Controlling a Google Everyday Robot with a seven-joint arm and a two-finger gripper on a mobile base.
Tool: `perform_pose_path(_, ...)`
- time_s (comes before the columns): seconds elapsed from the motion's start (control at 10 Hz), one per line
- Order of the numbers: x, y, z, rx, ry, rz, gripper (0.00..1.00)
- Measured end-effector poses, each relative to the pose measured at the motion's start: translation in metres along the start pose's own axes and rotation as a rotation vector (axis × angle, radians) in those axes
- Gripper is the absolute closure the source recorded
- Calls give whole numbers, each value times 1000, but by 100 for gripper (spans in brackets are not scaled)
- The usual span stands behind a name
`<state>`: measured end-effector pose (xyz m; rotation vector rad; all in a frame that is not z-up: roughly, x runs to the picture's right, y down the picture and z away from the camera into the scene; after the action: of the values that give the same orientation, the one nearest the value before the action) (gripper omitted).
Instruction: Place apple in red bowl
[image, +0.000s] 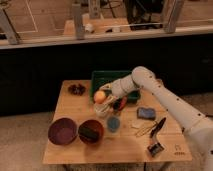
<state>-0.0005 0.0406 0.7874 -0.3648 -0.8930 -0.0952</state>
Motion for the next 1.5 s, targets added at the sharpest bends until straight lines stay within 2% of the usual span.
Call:
perform_pose_path(0.4, -4, 1, -1, -7, -7, -10, 100)
perform_pose_path(0.6, -6, 4, 16, -61, -49, -12, 100)
perform_pose_path(0.7, -11, 14, 29, -104, -77, -8, 100)
perform_pose_path(0.9, -23, 42, 40, -151, -110, -11, 100)
perform_pose_path(1.3, -62, 98, 24, -213, -124, -59, 99)
perform_pose_path(1.4, -68, 106, 24, -230, -127, -68, 95)
perform_pose_path(1.5, -72, 120, 28, -256, -131, -78, 82)
